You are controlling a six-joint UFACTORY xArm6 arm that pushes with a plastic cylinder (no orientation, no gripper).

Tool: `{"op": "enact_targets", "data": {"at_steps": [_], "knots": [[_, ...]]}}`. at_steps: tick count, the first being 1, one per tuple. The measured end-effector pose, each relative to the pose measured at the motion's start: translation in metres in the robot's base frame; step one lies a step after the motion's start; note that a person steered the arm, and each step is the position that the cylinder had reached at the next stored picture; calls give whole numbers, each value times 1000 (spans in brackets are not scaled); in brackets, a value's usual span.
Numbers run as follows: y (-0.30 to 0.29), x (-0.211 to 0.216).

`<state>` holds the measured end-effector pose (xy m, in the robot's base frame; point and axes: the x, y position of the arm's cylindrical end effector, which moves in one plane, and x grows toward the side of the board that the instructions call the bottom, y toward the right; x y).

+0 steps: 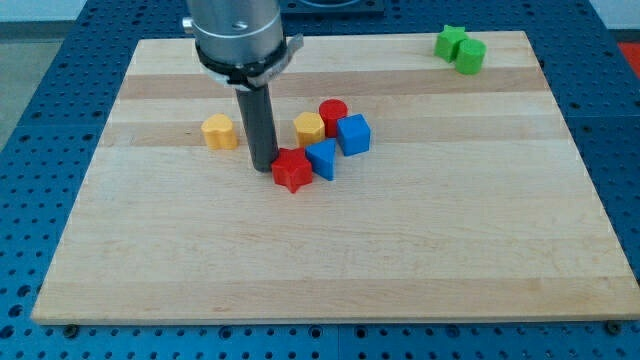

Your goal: Move the red star towards the bottom right of the board

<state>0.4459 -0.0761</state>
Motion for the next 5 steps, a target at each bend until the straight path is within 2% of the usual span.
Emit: {"op": "enact_targets", "data": {"at_steps": [2,4,5], "knots": [[68,4],[83,52],[110,76]]}}
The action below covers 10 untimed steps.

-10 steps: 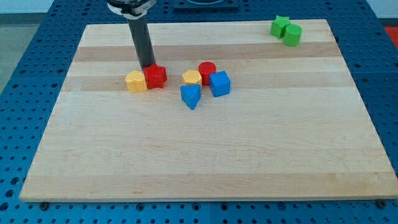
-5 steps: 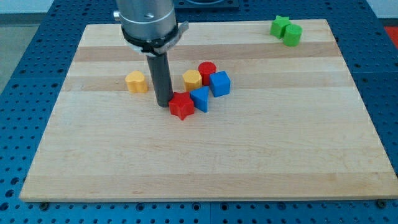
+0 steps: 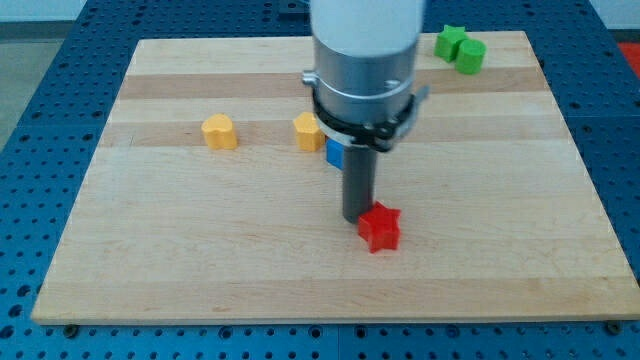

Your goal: Move the red star towards the bottom right of the board

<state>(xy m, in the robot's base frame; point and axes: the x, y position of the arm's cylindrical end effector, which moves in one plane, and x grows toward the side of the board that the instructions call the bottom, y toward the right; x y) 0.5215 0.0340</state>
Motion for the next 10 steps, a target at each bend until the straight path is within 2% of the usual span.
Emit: {"op": "enact_targets", "data": {"at_steps": [1,2,4,7,9,10], "knots": [[20,12],[8,9],[-10,40],[90,38],[95,-15],[126,-13]]}}
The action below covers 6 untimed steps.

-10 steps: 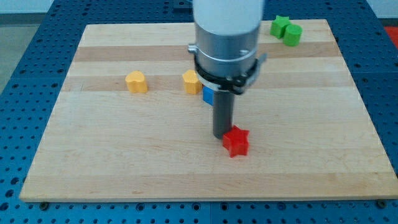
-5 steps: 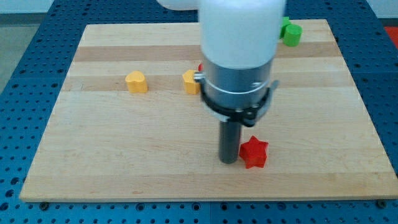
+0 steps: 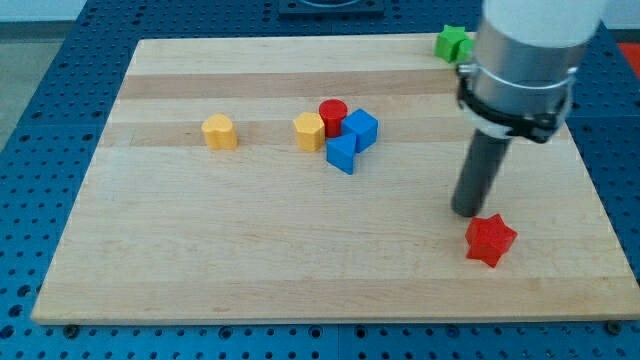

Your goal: Move the red star towards the bottom right of the board

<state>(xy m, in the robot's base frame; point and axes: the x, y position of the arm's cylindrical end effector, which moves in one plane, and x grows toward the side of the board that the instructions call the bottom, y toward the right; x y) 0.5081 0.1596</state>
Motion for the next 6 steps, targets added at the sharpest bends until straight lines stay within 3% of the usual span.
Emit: {"op": "enact_targets", "data": {"at_steps": [1,3,4,6], "knots": [[31,7],[-3,-11],[-14,38],[-20,34]]}}
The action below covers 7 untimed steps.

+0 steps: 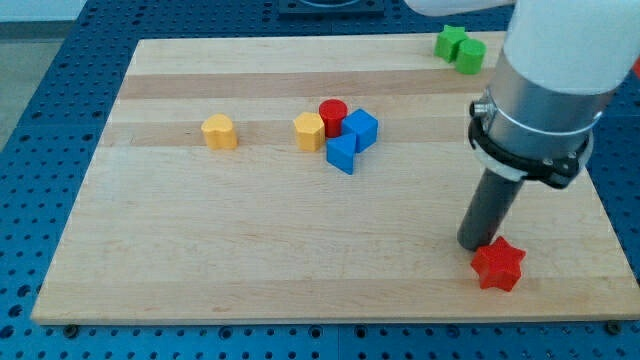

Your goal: Move the red star towards the bottom right of the board

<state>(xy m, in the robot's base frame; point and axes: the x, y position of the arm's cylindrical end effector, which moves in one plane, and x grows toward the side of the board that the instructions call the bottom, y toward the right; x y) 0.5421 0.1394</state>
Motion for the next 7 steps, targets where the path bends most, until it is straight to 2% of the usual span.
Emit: {"op": "enact_targets", "data": {"at_steps": [1,2,3,6,7], "knots": [[-36,2],[-31,30],[-29,30],[39,30],[36,23]]}}
